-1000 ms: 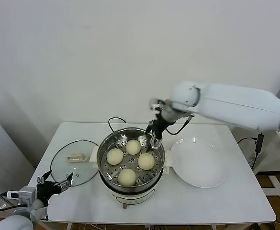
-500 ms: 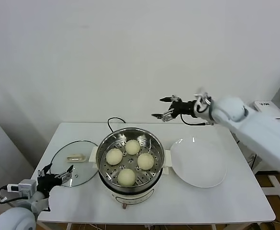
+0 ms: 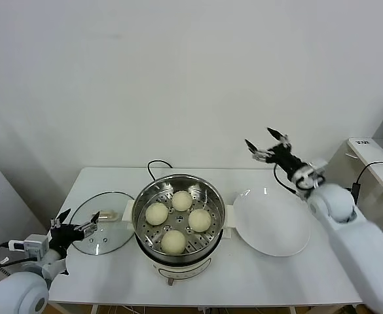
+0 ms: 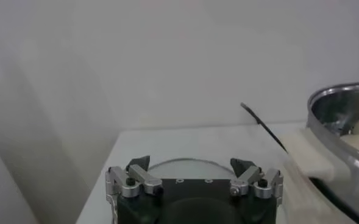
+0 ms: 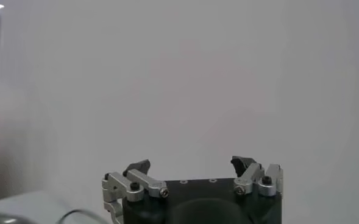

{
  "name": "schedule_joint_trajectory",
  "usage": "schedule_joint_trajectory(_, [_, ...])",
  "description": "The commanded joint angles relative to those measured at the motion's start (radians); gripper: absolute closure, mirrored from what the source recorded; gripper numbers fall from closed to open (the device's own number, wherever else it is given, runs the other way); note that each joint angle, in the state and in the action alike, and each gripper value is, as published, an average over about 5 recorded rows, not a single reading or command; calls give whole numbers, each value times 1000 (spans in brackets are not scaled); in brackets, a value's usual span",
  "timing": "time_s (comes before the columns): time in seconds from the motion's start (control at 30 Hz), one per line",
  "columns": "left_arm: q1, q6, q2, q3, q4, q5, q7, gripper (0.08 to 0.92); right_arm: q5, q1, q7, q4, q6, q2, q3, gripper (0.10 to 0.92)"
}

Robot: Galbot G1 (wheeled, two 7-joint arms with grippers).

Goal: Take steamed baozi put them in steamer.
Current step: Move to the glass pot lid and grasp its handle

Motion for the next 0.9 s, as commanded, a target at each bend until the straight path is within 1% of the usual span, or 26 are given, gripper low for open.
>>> schedule_joint_trajectory(0.03, [-12, -67, 4, 3, 37, 211, 73, 177, -265, -402, 63, 69, 60, 283, 387, 203])
schedule_joint_trajectory(0.2, [15, -130, 21, 2, 67, 384, 94, 177, -313, -453, 40, 72, 51, 324, 421, 203])
schedule_joint_trajectory(0.4, [38, -243, 33, -8, 157, 746, 116, 177, -311, -473, 24, 78, 55, 348, 427, 203])
schedule_joint_trajectory(0.53, [58, -350, 27, -23, 231, 1032, 130, 177, -313, -470, 22, 74, 55, 361, 426, 203])
schedule_joint_trajectory(0.7, [58, -496, 6, -33, 315, 1356, 136, 177, -328, -456, 26, 64, 53, 375, 421, 203])
schedule_joint_trajectory(0.9, [7, -631, -58, -19, 382, 1682, 76, 177, -342, -449, 26, 51, 55, 397, 419, 203])
